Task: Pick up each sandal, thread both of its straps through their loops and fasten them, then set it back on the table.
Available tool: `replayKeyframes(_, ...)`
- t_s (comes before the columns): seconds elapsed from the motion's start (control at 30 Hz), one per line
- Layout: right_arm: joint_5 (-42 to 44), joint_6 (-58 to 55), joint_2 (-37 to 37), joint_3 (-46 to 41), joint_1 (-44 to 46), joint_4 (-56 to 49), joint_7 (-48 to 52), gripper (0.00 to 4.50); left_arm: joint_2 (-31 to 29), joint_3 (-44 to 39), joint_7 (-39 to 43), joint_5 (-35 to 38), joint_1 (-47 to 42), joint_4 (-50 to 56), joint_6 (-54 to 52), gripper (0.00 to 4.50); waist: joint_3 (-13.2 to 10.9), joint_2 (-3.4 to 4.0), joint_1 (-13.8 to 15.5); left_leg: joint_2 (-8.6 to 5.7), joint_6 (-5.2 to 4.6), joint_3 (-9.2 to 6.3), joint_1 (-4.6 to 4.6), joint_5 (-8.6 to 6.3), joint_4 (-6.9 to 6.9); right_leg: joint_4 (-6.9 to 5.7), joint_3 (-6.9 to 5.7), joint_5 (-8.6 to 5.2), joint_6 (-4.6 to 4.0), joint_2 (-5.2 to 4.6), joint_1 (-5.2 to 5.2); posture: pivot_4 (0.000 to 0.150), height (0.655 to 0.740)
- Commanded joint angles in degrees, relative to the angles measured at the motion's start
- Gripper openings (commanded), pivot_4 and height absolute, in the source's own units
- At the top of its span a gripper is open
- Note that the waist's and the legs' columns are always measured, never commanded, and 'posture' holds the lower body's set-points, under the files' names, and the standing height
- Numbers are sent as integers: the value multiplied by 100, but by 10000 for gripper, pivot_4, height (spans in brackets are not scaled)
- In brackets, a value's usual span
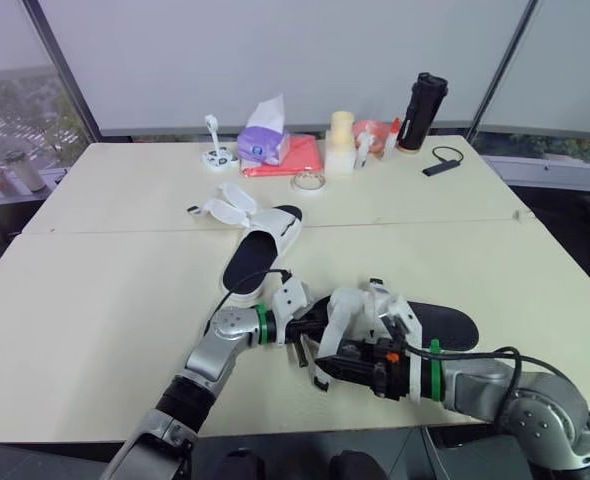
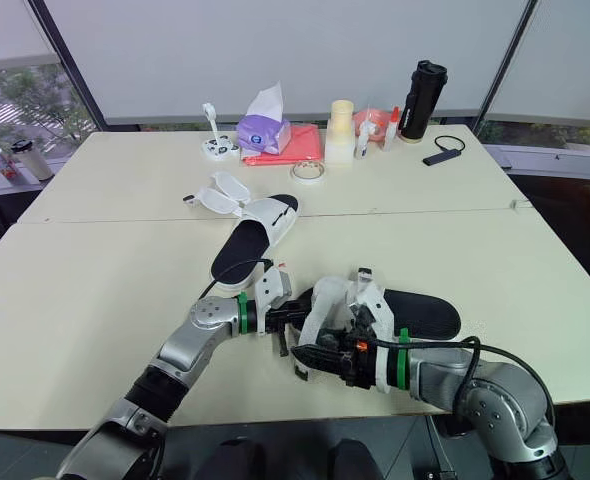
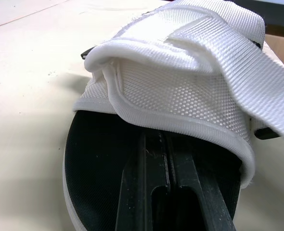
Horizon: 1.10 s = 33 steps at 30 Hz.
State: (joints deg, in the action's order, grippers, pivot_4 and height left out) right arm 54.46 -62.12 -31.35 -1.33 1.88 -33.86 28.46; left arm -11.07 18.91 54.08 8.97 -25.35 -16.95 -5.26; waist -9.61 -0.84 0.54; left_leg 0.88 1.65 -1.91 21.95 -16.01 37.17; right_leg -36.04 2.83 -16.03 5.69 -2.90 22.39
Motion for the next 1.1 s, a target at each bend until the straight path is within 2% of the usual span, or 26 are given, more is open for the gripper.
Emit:
replayKeyframes(0.03, -77, 174, 134, 46, -79, -121, -147, 6559, -158, 104, -151, -325, 260, -618, -244, 0, 2, -3, -1, 0, 0, 0, 0, 0, 0, 0, 0, 0, 0, 0, 0, 1500, 7400)
replayKeyframes(0.07, -85, 184, 150, 58, -95, -119, -173, 2238, -157, 103, -147, -321, 261, -619, -249, 0, 3, -3, -1, 1, 0, 0, 0, 0, 0, 0, 0, 0, 0, 0, 0, 1500, 7400)
replayKeyframes(0.1, -106, 208, 154, 79, -111, -129, -170, 1006, -157, 102, -146, -321, 260, -619, -248, 0, 3, -3, -1, 1, 0, 0, 0, 0, 0, 0, 0, 0, 0, 0, 1, 1500, 7400)
replayKeyframes(0.27, -46, 248, 215, 41, -159, -142, -218, 1006, -162, 110, -141, -331, 254, -629, -233, 0, 5, -6, 0, 2, 0, -1, 2, 0, -1, 1, 0, 0, 0, 0, 2, 1500, 7400)
replayKeyframes(0.33, 287, 131, -17, -188, -128, -383, -59, 1006, -162, 107, -154, -339, 252, -647, -226, 0, 5, -6, 0, 2, 0, 0, 4, 0, 0, 1, 0, 0, 0, 0, 3, 1500, 7400)
replayKeyframes(0.47, 1396, -72, -523, -922, 731, -250, 47, 1006, -144, 104, -150, -326, 248, -678, -238, 0, 5, -6, -3, 1, 0, 0, 8, 0, 3, 1, 0, 0, 0, -2, 5, 1500, 7400)
replayKeyframes(0.63, 1835, -392, -1086, -919, 1659, 458, 504, 1006, -82, 129, -169, -357, 155, -821, -167, 0, 13, -17, 16, 5, 0, -8, 17, 0, -1, 10, -8, 1, -3, 1, 8, 1500, 7400)
replayKeyframes(0.83, 892, -291, -1679, -45, 2462, 1560, 1859, 1006, -75, 105, -228, -361, 142, -861, -129, 0, 14, -16, 18, -2, -1, -4, 26, 0, 6, 15, -7, 3, -5, -14, 11, 1500, 7400)
replayKeyframes(1.1, -640, 636, -1863, 924, 3111, 2676, 3341, 1006, -205, 16, -333, -329, 378, -620, -220, 0, 16, -9, 3, -4, 0, 1, 27, 0, 2, 17, -8, 4, -5, -38, 16, 1500, 7400)
